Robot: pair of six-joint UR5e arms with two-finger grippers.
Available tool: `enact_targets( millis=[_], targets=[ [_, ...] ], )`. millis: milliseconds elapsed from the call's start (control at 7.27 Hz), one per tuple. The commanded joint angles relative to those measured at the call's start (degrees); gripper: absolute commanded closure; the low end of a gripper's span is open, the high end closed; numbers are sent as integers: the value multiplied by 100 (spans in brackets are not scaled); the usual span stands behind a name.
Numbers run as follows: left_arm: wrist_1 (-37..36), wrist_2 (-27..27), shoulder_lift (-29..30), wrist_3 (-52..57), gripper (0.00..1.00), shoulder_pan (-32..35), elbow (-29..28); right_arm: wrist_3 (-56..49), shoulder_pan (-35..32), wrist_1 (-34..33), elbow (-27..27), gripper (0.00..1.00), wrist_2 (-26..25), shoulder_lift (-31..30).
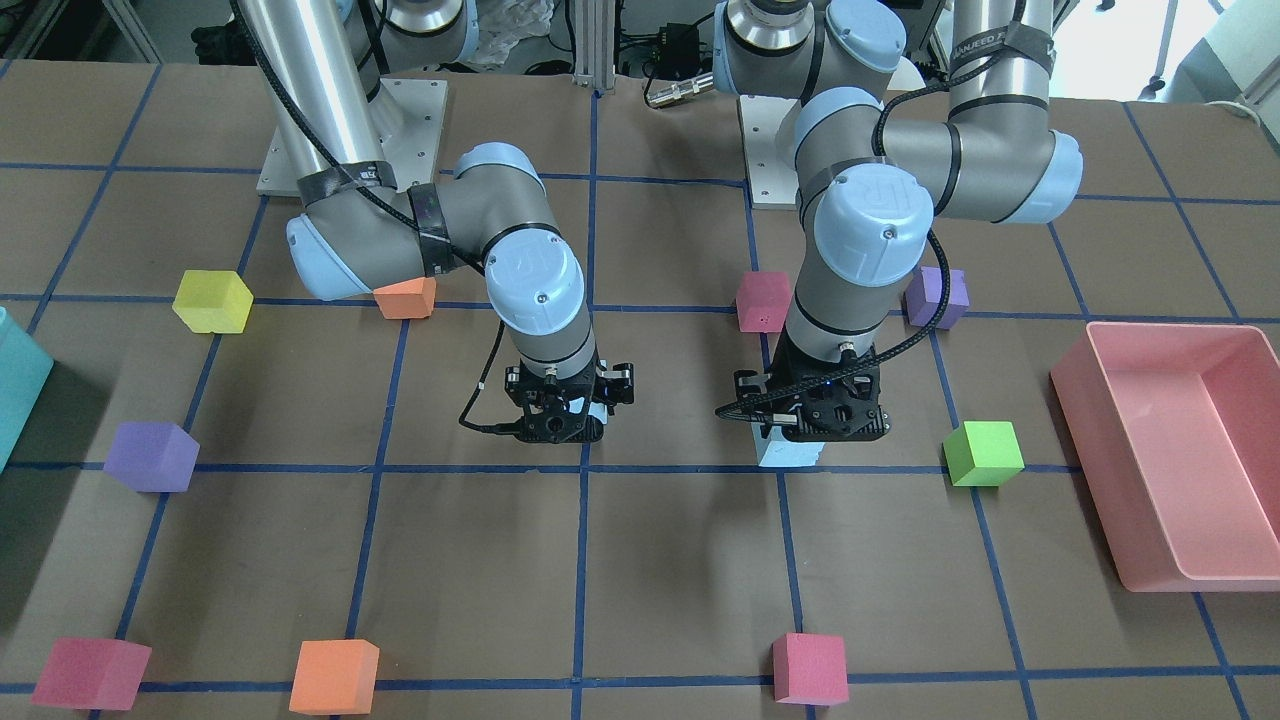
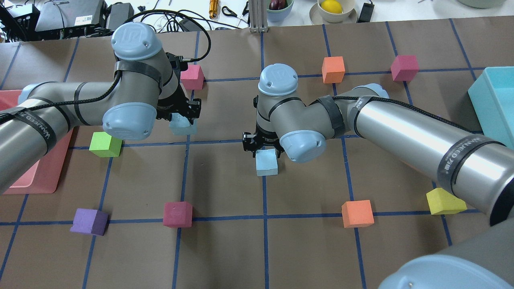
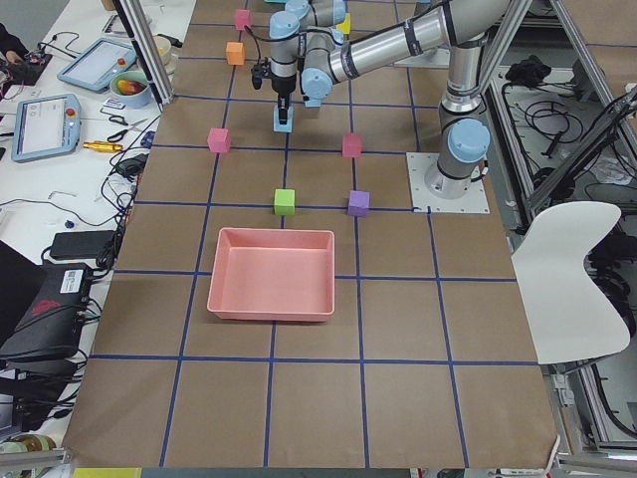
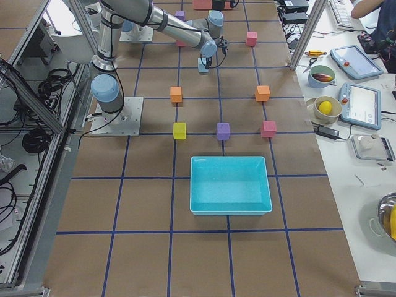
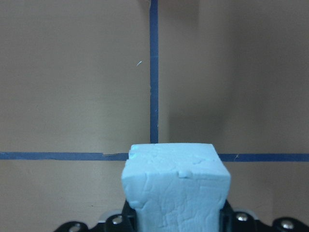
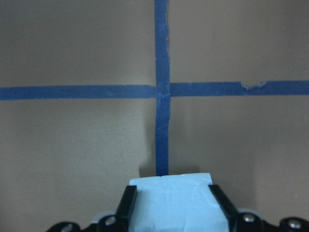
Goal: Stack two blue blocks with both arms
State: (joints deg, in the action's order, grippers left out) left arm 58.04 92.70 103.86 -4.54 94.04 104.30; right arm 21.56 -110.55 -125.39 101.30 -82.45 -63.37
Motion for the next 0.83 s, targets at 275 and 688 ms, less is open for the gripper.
enact_targets(
  millis=[275, 688],
  targets=[
    [295, -24, -260, -352, 100, 175, 11, 157, 243, 389, -600, 0, -130, -104],
    [252, -138, -225, -1136, 100, 886, 143, -1141, 1384, 1885, -1243, 0, -271, -955]
  ],
)
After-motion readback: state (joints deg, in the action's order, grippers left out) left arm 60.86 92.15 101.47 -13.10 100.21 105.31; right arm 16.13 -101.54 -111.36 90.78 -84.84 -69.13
